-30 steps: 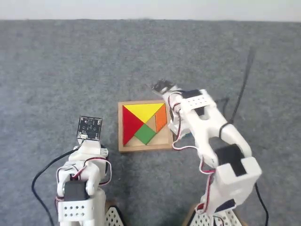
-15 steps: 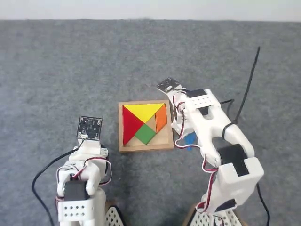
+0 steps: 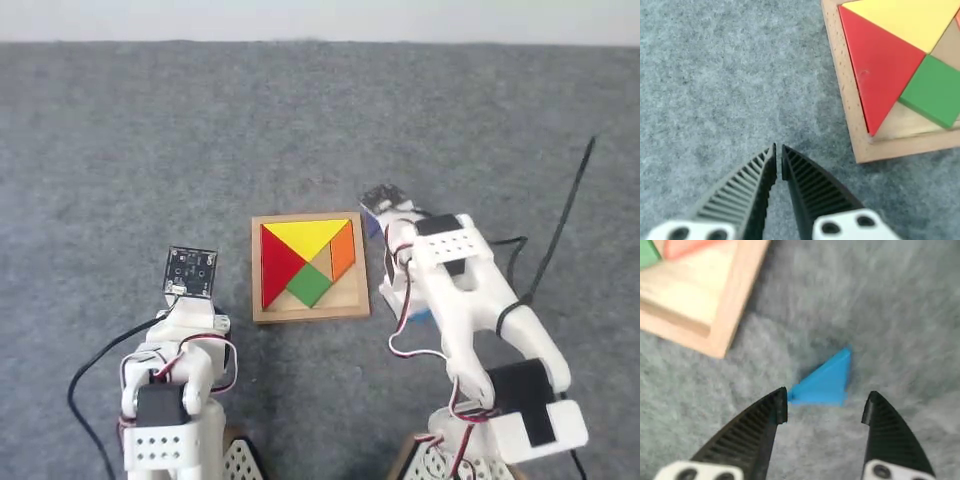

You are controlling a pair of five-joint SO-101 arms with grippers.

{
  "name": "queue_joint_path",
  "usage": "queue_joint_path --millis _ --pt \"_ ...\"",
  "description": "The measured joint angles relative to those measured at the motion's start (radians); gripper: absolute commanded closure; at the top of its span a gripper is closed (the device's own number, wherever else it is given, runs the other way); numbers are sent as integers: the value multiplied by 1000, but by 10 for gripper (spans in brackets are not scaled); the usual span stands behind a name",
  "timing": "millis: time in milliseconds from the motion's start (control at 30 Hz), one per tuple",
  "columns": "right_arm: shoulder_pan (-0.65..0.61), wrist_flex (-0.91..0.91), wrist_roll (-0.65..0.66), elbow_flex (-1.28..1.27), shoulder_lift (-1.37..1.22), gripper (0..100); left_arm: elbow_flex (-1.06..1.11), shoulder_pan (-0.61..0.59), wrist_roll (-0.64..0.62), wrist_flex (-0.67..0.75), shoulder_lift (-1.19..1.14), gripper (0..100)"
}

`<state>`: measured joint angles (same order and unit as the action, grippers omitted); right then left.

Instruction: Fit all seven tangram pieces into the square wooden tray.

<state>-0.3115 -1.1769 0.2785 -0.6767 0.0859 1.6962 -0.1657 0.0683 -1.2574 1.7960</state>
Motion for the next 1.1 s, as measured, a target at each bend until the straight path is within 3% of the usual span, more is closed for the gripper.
queue_joint_path --millis 400,633,800,967,1100 --pt "25 89 -175 -14 -94 757 0 2 0 0 0 979" --pt "25 98 -356 11 -106 757 0 2 0 0 0 979" --pt "26 106 -397 11 -106 762 0 2 0 0 0 979" --pt "26 133 -404 11 -106 902 0 2 0 0 0 979" --pt "38 192 -404 8 -104 919 0 2 0 0 0 979"
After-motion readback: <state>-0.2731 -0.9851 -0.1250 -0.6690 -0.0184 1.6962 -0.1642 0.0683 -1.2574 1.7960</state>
